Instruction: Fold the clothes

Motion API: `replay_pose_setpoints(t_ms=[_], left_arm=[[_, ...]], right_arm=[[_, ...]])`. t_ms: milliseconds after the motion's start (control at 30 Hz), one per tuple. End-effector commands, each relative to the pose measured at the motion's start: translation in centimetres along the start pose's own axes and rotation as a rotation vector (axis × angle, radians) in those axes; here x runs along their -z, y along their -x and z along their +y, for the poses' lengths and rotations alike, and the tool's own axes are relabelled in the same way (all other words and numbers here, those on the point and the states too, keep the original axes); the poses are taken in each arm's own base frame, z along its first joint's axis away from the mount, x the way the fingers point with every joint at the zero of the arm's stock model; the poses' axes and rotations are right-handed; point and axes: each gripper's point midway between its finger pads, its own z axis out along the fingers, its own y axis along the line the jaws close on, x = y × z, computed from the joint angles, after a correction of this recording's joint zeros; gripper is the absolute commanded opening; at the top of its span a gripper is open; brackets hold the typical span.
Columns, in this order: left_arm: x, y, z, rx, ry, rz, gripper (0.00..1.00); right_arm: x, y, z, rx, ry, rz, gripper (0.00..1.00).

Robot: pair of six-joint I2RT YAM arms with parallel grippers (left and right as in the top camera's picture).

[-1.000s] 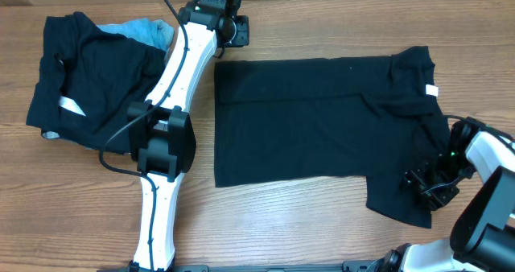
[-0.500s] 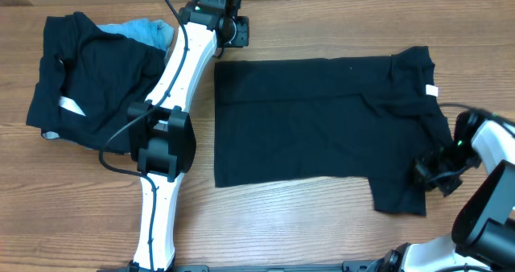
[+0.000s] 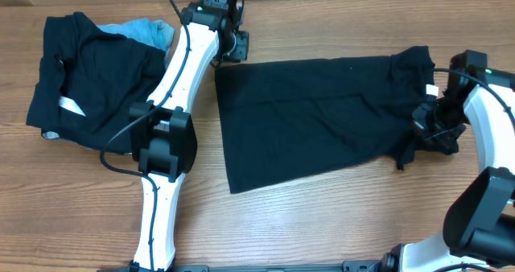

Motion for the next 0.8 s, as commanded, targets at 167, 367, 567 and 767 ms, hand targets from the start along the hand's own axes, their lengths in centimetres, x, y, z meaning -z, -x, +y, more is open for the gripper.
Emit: replay_pose_setpoints(t_ms=[167, 367, 567, 767], left_arm=[[6.1, -1.1, -3.0, -0.028, -0.092, 0.010, 0.40], [7.9, -3.6, -3.5, -0.025, -0.104, 0.092, 0.36], [9.1, -8.2, -2.5, 0.039, -0.097, 0.286, 0.37], [13.1, -8.8, -2.3, 0.012, -0.098, 0.247, 0.28]], right_arm=[[0.8, 2.0, 0.3, -0.017, 0.022, -0.076, 0.04], [0.9, 2.8, 0.8, -0.015, 0.041, -0.110, 0.04], [1.1, 3.6, 1.2, -0.012, 0.059, -0.142, 0.04], [1.1, 3.9, 1.4, -0.012, 0.065, -0.153, 0.04]])
